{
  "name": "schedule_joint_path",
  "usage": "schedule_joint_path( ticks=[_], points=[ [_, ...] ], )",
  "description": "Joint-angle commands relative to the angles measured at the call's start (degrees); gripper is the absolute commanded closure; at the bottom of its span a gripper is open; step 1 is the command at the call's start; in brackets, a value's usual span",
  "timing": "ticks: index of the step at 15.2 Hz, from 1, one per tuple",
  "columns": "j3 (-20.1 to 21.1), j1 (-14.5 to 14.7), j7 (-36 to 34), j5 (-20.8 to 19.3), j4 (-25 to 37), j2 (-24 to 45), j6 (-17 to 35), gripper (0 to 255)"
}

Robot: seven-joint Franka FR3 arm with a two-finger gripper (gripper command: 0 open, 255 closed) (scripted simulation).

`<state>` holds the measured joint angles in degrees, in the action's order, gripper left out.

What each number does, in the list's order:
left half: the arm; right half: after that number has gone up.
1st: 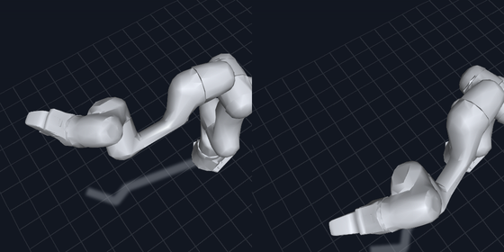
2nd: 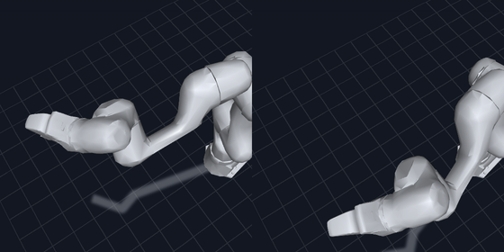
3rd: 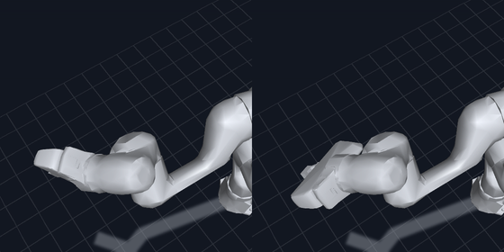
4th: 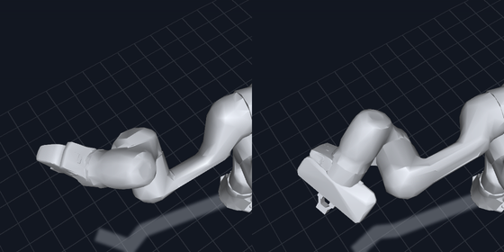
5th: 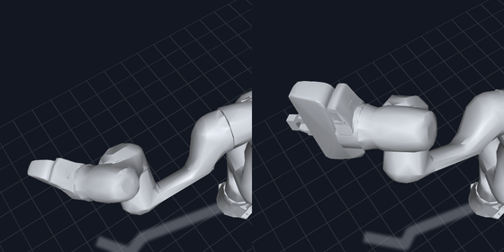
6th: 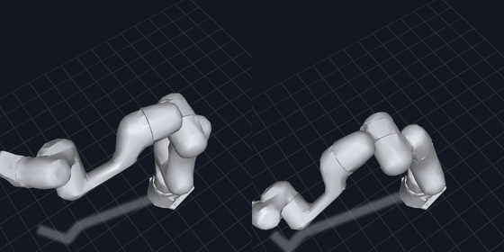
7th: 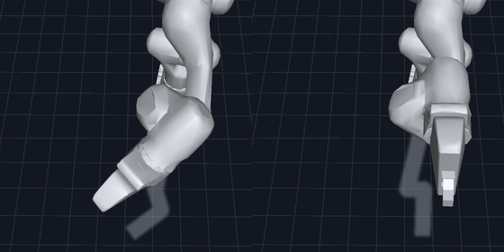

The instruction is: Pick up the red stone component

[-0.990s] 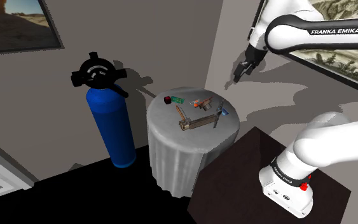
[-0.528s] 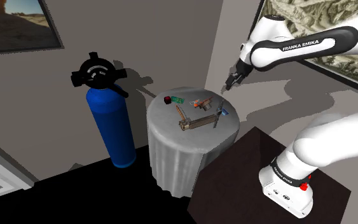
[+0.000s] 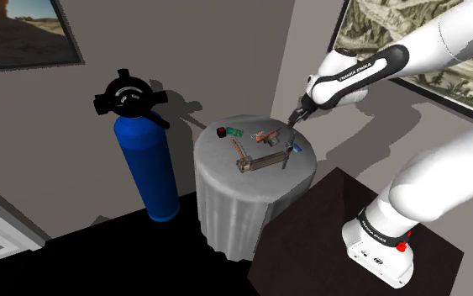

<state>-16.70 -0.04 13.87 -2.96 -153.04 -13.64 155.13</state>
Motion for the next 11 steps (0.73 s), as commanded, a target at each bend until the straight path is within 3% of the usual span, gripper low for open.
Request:
schedule_joint_path(
  ticks=[1,3,5,6,8,11],
  points=[
    [-2.5,2.08,4.53,4.79,0.69,5.59,5.48,0],
    [-4.56,4.79,11.79,13.5,2.55,11.25,9.33,0],
    [-4.65,6.26,22.28,26.33,5.34,17.16,11.96,0],
    [-3.37,5.67,27.92,33.14,7.11,20.1,12.77,0],
    [1.33,1.85,37.64,44.41,11.02,25.62,13.95,0],
    [8.99,-5.44,48.15,55.45,17.21,33.17,15.57,0]
  ],
)
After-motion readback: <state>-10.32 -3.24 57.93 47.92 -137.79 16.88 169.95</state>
